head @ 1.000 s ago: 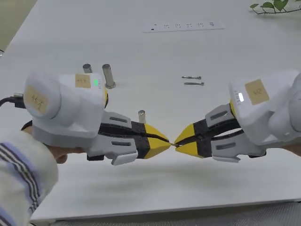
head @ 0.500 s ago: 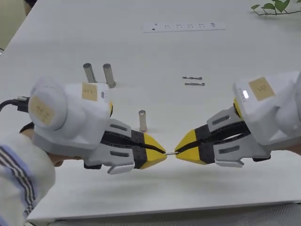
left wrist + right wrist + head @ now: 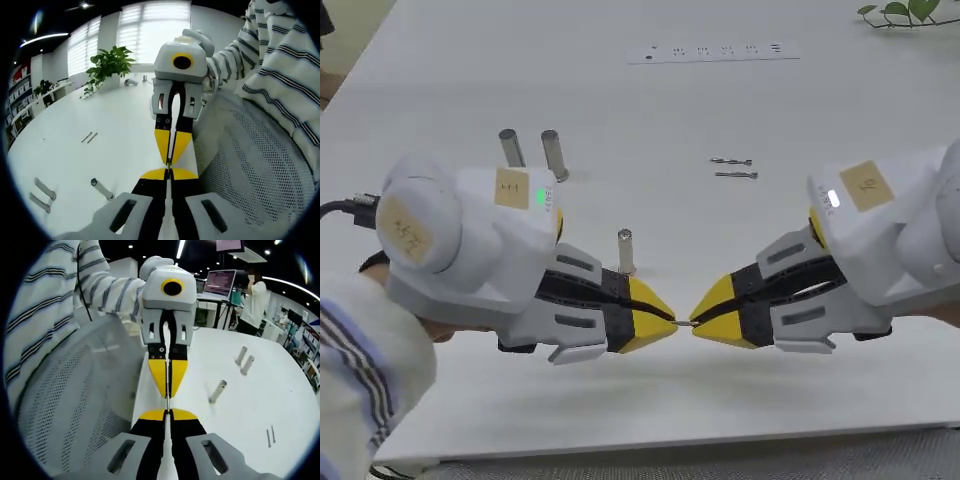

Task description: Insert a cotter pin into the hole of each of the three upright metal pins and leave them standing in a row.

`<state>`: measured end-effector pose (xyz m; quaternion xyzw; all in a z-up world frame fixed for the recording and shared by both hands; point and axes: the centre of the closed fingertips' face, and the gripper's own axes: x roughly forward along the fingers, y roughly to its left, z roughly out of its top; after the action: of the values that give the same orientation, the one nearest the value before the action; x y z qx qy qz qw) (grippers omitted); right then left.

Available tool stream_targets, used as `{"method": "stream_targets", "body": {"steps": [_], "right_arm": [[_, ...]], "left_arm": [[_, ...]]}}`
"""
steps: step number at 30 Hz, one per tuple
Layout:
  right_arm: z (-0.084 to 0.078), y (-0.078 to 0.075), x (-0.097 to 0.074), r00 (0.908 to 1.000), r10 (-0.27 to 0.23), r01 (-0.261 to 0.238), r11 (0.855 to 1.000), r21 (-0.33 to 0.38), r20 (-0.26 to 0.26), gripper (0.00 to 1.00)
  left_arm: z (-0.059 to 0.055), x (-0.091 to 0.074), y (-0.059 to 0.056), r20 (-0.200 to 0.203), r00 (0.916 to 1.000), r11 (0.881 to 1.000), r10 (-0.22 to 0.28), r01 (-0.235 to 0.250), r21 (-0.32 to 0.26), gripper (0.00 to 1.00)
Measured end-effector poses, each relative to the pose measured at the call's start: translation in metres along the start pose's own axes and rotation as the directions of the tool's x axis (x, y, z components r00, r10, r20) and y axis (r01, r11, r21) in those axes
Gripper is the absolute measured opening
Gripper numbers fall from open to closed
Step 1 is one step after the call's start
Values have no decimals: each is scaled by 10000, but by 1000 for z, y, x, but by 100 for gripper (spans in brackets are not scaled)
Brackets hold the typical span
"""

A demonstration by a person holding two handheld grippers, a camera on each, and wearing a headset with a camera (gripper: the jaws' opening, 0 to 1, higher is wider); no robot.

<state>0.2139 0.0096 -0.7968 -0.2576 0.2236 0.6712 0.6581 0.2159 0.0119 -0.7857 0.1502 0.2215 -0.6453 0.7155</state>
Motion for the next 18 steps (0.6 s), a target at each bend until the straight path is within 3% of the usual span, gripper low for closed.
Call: {"method": "stream_targets", "body": {"steps": [13, 18], "right_arm": [[-6, -4, -3, 9995, -108, 116, 9996, 258, -290, 3], [-8, -9, -2, 9987, -252, 267, 9991, 331, -443, 3]], "left_arm": [[-2, 10, 3, -96, 9999, 9996, 87, -90, -266, 0], [-9, 12, 9, -276, 9987, 9989, 434, -438, -155, 4]]}}
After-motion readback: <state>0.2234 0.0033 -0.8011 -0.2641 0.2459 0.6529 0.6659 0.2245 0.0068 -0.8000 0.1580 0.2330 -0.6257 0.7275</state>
